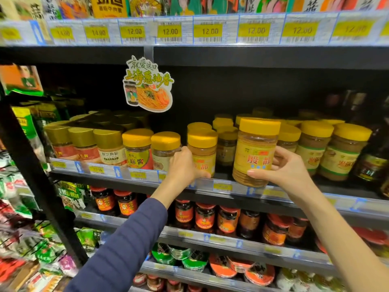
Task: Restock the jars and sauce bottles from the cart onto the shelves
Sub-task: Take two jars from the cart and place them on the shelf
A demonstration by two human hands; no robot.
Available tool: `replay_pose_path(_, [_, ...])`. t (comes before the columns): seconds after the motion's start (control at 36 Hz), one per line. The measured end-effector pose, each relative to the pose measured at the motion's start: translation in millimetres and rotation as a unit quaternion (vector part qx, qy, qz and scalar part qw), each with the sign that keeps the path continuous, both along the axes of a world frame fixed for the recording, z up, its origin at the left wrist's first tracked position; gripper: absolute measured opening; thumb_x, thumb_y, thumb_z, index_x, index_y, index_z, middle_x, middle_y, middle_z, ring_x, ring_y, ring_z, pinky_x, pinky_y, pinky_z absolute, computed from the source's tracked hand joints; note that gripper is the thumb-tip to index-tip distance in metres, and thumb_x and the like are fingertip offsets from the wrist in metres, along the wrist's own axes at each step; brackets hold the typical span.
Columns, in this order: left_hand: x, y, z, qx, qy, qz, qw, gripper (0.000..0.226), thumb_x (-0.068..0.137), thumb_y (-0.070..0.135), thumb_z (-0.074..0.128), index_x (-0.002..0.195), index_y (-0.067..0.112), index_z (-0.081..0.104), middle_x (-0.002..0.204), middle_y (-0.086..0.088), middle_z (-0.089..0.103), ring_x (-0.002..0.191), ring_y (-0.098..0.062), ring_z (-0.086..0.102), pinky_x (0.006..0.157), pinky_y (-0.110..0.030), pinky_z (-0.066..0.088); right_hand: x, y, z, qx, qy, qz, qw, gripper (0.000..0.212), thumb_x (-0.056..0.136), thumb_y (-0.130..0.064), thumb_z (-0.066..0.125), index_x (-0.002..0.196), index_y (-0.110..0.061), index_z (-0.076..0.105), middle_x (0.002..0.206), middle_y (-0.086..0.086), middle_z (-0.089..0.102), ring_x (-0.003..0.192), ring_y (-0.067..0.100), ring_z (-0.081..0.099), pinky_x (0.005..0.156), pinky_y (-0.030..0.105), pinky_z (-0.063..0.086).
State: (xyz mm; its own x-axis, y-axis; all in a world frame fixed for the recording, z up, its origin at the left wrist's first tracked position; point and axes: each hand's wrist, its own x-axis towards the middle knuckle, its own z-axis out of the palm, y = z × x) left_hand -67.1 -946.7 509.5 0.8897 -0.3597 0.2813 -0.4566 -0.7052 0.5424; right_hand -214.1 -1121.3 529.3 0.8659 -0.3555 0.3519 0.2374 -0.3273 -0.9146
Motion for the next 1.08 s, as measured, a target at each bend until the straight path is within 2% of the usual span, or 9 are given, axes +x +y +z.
replay_pose_path(0.19, [0, 0, 0, 0.001, -0.005, 0.004, 1.0, 0.086, 0.056, 0.042, 0.087, 0.121, 0.002, 0.047, 0.121, -0.014, 0.058, 0.115, -0.03, 0.054, 0.09, -0.039, 0.048, 1, 0, -4, -0.011, 0.008, -0.01, 1.0, 0.069, 0.048, -0.023, 0.083, 0.112, -0.018, 0.06, 0.105, -0.006, 0.07, 0.092, 0.003, 0.068, 0.067, 0.013, 0.055])
replay_pose_path(0.31, [1, 1, -1, -0.035, -0.007, 0.0, 0.999, 0.079, 0.057, 0.044, 0.085, 0.118, 0.006, 0.053, 0.118, -0.012, 0.062, 0.111, -0.027, 0.058, 0.084, -0.034, 0.047, 1, 0, -3, -0.009, 0.005, -0.01, 1.0, 0.065, 0.048, -0.022, 0.082, 0.11, -0.022, 0.06, 0.105, -0.008, 0.069, 0.091, 0.001, 0.068, 0.066, 0.012, 0.054])
replay_pose_path(0.47, [-9, 7, 3, -0.095, -0.023, -0.009, 0.995, 0.057, 0.067, 0.033, 0.083, 0.112, 0.007, 0.059, 0.113, -0.011, 0.067, 0.107, -0.026, 0.061, 0.081, -0.03, 0.045, 2, 0, -1, -0.005, 0.003, -0.011, 1.0, 0.061, 0.047, -0.023, 0.082, 0.103, -0.029, 0.059, 0.105, -0.008, 0.069, 0.092, 0.003, 0.068, 0.067, 0.013, 0.055])
replay_pose_path(0.53, [-16, 11, 7, -0.115, -0.03, -0.015, 0.993, 0.056, 0.07, 0.03, 0.081, 0.115, 0.005, 0.06, 0.114, -0.013, 0.067, 0.109, -0.026, 0.06, 0.084, -0.031, 0.046, 3, 0, -1, -0.01, 0.002, -0.012, 1.0, 0.06, 0.047, -0.024, 0.082, 0.103, -0.03, 0.059, 0.104, -0.009, 0.069, 0.092, 0.002, 0.068, 0.067, 0.013, 0.055])
replay_pose_path(0.61, [-26, 24, 17, -0.163, -0.041, -0.02, 0.986, 0.069, 0.072, 0.027, 0.08, 0.128, -0.001, 0.052, 0.122, -0.017, 0.063, 0.113, -0.024, 0.06, 0.091, -0.032, 0.048, 5, 1, 1, -0.011, 0.003, -0.007, 1.0, 0.061, 0.047, -0.024, 0.082, 0.103, -0.03, 0.058, 0.102, -0.011, 0.068, 0.088, -0.004, 0.067, 0.064, 0.011, 0.053])
replay_pose_path(0.72, [-39, 39, 44, -0.218, -0.086, -0.103, 0.967, 0.068, 0.071, 0.03, 0.079, 0.13, 0.009, 0.053, 0.123, -0.009, 0.064, 0.11, -0.011, 0.06, 0.089, -0.019, 0.049, 7, 3, 3, -0.013, 0.005, -0.005, 1.0, 0.062, 0.047, -0.027, 0.082, 0.104, -0.028, 0.059, 0.101, -0.012, 0.068, 0.086, -0.007, 0.067, 0.063, 0.009, 0.052])
replay_pose_path(0.78, [-39, 39, 64, -0.223, -0.084, -0.169, 0.956, 0.069, 0.071, 0.031, 0.078, 0.132, 0.013, 0.051, 0.126, -0.007, 0.061, 0.116, -0.012, 0.058, 0.094, -0.021, 0.049, 8, 3, 4, -0.018, 0.005, -0.008, 1.0, 0.064, 0.047, -0.028, 0.082, 0.107, -0.025, 0.059, 0.101, -0.013, 0.068, 0.086, -0.008, 0.066, 0.062, 0.008, 0.052])
replay_pose_path(0.94, [-24, 1, 105, -0.056, 0.0, -0.282, 0.958, 0.081, 0.074, 0.043, 0.073, 0.143, 0.021, 0.035, 0.143, -0.001, 0.045, 0.127, -0.012, 0.047, 0.103, -0.029, 0.043, 9, 6, 7, -0.032, 0.01, -0.016, 0.999, 0.072, 0.046, -0.032, 0.082, 0.113, -0.024, 0.058, 0.102, -0.014, 0.067, 0.09, -0.004, 0.066, 0.064, 0.01, 0.053])
replay_pose_path(1.08, [-12, -33, 118, 0.018, 0.06, -0.296, 0.953, 0.086, 0.07, 0.054, 0.072, 0.141, 0.02, 0.039, 0.138, -0.001, 0.051, 0.118, -0.013, 0.054, 0.096, -0.029, 0.047, 10, 6, 6, -0.039, 0.022, -0.017, 0.999, 0.069, 0.047, -0.03, 0.083, 0.111, -0.021, 0.06, 0.102, -0.009, 0.069, 0.092, 0.001, 0.067, 0.069, 0.013, 0.054])
